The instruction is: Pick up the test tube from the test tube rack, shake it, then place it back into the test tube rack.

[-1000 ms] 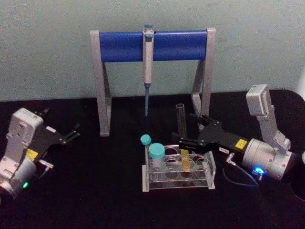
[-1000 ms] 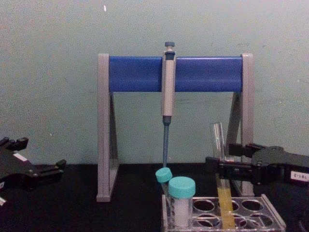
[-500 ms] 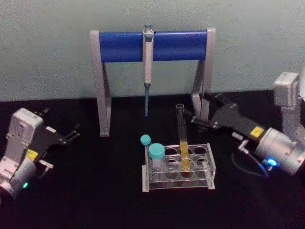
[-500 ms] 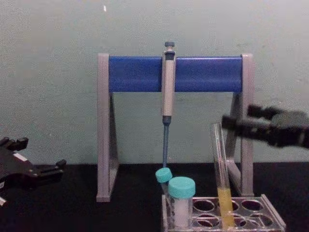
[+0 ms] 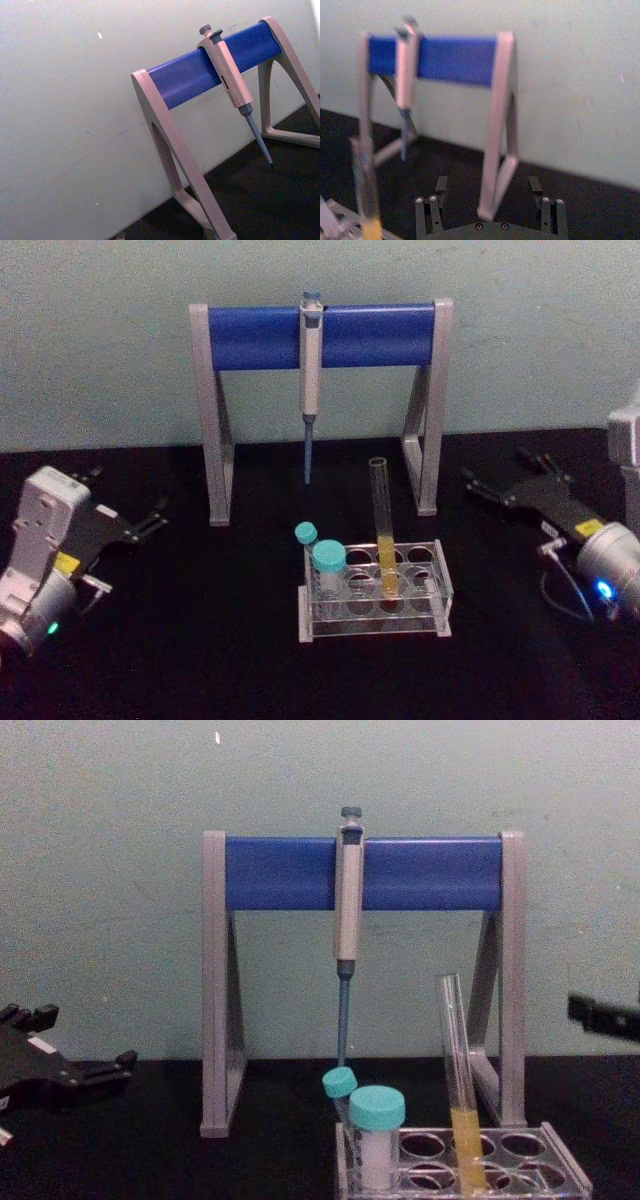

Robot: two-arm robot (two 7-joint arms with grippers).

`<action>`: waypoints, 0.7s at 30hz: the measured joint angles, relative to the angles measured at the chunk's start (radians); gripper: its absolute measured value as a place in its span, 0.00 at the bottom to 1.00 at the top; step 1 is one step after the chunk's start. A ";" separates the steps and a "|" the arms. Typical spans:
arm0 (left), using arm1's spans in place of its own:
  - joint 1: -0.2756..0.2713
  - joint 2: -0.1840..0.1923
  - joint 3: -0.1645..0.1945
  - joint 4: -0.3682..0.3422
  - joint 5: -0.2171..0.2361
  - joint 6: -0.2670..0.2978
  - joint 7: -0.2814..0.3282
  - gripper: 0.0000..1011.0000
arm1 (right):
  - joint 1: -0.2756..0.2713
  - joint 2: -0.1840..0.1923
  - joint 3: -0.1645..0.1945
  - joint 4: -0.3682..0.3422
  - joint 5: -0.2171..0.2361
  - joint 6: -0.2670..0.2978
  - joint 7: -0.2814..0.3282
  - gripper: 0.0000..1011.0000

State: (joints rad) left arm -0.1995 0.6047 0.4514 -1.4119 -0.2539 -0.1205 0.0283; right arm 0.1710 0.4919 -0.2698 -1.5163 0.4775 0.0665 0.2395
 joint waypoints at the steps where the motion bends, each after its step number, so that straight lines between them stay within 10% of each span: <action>1: 0.000 0.000 0.000 0.000 0.000 0.000 0.000 0.99 | -0.003 -0.002 0.001 0.005 -0.002 0.009 -0.005 0.99; 21: 0.000 0.000 0.000 0.000 0.000 0.000 0.000 0.99 | -0.022 -0.016 0.005 0.045 -0.011 0.066 -0.012 0.99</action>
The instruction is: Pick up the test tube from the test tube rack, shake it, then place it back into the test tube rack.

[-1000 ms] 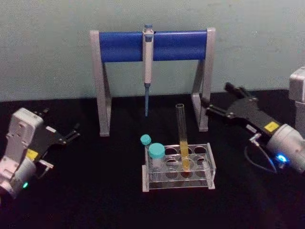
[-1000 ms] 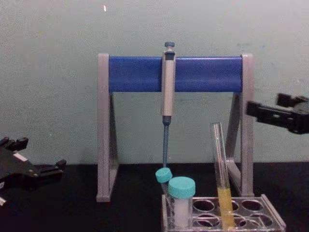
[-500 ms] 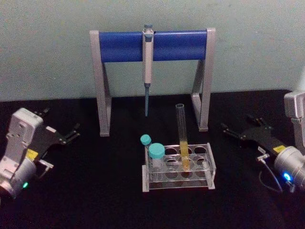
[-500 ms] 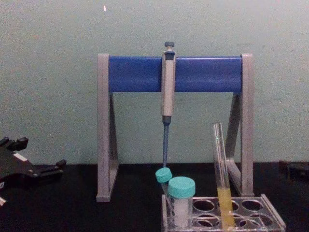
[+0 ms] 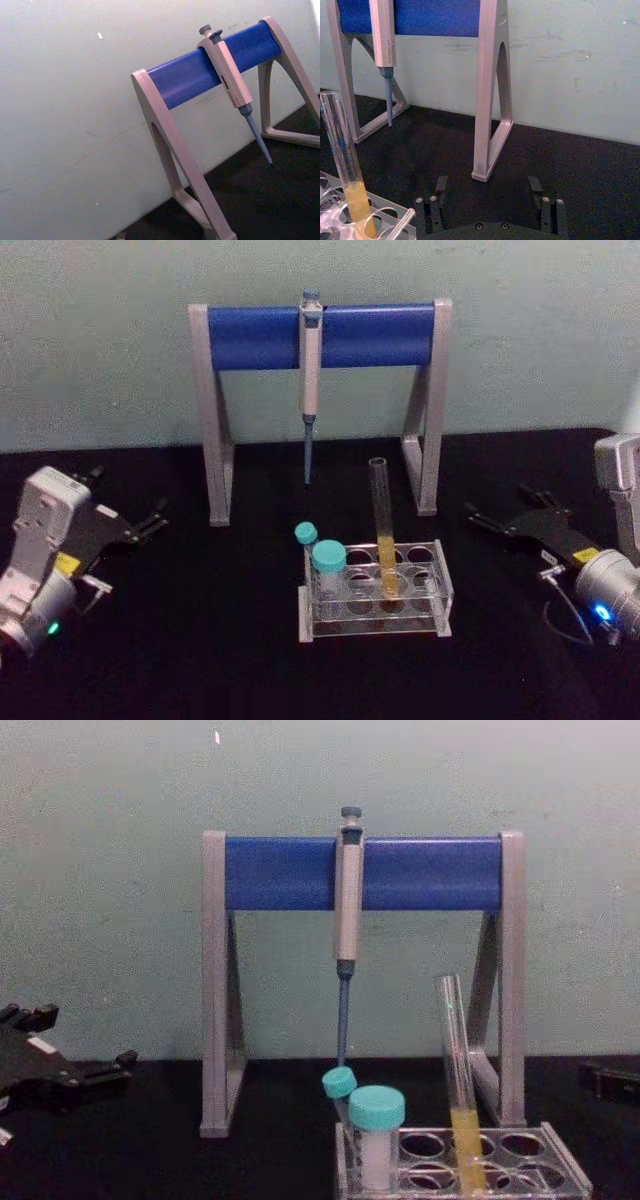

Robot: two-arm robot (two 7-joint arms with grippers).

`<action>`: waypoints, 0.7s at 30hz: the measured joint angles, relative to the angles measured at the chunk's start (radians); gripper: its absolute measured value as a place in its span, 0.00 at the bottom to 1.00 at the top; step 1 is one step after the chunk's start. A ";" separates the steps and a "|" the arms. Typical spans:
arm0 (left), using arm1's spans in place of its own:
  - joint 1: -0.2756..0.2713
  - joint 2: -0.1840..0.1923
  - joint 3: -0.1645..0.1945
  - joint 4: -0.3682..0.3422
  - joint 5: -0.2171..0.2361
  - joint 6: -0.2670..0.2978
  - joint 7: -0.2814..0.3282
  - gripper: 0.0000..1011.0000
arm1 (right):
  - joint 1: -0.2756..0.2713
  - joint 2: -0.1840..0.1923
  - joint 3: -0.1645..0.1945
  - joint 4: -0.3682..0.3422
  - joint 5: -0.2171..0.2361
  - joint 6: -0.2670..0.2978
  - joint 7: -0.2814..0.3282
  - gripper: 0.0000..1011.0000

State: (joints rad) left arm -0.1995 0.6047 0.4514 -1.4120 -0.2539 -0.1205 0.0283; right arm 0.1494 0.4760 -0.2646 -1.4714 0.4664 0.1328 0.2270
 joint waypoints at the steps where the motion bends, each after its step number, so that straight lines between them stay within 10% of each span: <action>1: 0.000 0.000 0.000 0.000 0.000 0.000 0.000 0.99 | 0.000 0.000 0.000 0.000 0.000 0.000 0.000 0.99; 21: 0.000 0.000 0.000 0.000 0.000 0.000 0.000 0.99 | 0.001 0.001 -0.001 -0.003 0.000 -0.004 0.000 0.99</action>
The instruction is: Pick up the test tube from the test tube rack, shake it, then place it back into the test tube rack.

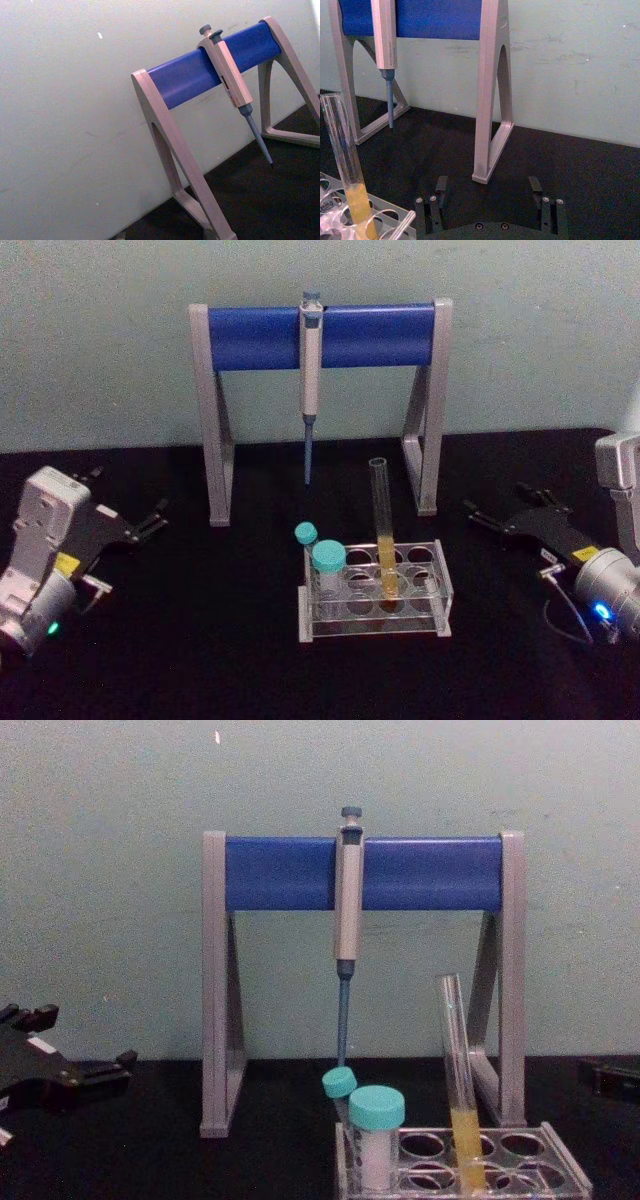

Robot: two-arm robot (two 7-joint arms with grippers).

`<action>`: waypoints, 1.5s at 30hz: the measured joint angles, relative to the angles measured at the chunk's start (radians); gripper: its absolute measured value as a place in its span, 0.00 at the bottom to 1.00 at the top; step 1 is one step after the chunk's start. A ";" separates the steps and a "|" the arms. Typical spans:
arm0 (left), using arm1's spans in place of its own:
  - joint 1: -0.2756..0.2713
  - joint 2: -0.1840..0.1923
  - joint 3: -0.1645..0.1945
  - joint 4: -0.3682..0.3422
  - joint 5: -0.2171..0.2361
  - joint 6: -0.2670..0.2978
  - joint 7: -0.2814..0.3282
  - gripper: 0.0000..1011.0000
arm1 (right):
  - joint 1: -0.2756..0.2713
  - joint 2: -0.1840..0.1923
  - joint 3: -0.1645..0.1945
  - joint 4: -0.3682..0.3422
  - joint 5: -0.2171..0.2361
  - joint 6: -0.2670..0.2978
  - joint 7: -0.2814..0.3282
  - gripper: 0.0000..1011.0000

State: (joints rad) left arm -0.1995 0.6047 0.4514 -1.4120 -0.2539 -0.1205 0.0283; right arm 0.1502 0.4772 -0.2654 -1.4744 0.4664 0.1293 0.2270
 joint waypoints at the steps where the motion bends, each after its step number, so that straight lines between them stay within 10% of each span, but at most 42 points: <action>1: 0.000 0.000 0.000 0.000 0.000 0.000 0.000 0.99 | 0.000 0.000 0.000 0.000 0.000 0.000 0.000 0.99; 45: 0.000 0.000 0.000 0.000 0.000 0.000 0.000 0.99 | 0.000 0.000 0.000 0.000 0.000 -0.001 0.000 0.99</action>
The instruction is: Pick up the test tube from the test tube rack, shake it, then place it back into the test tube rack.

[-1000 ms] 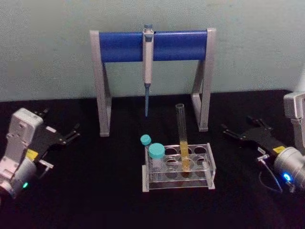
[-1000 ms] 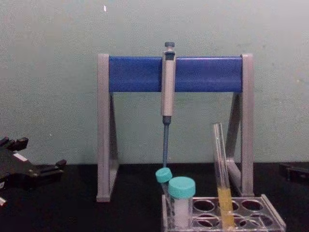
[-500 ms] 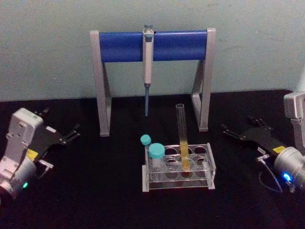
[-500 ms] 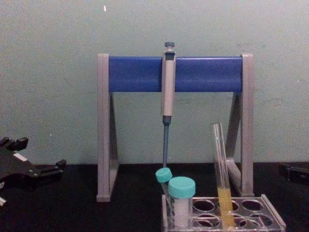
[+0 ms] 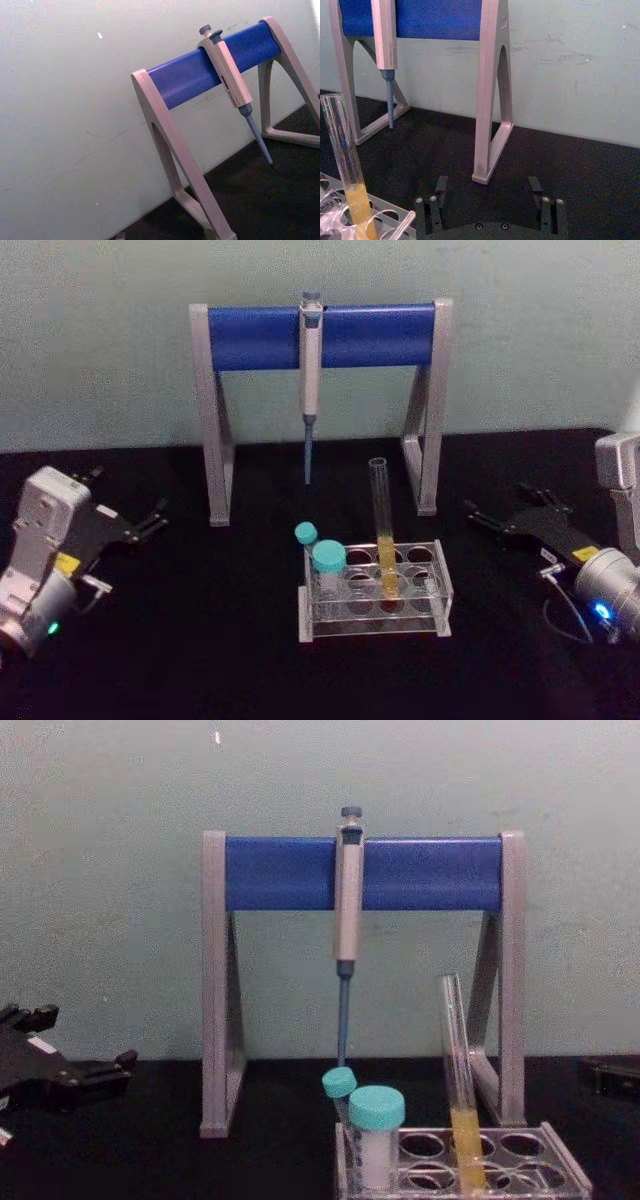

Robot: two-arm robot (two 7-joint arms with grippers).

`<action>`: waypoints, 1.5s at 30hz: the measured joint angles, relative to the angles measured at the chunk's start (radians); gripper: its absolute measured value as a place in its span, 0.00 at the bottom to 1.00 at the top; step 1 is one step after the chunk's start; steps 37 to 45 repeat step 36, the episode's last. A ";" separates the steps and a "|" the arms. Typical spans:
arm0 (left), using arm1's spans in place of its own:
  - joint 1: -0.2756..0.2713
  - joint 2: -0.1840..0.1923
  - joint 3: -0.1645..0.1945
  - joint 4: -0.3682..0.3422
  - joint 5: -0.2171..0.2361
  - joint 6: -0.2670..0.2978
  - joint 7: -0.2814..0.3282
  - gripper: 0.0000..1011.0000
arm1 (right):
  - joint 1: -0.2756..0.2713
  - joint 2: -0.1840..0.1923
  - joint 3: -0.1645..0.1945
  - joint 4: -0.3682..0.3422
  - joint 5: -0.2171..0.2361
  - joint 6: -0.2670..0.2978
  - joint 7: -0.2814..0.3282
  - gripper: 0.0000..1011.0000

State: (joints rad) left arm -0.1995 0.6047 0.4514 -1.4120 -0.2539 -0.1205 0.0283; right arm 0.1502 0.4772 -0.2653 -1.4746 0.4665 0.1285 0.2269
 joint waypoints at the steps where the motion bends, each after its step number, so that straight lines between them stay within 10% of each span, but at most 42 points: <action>1: 0.000 0.000 0.000 0.000 0.000 0.000 0.000 0.99 | 0.000 0.000 0.000 0.000 0.000 0.000 0.000 0.99; 45: 0.000 0.000 0.000 0.000 0.000 0.000 0.000 0.99 | 0.000 0.000 0.000 0.000 0.000 0.000 0.000 0.99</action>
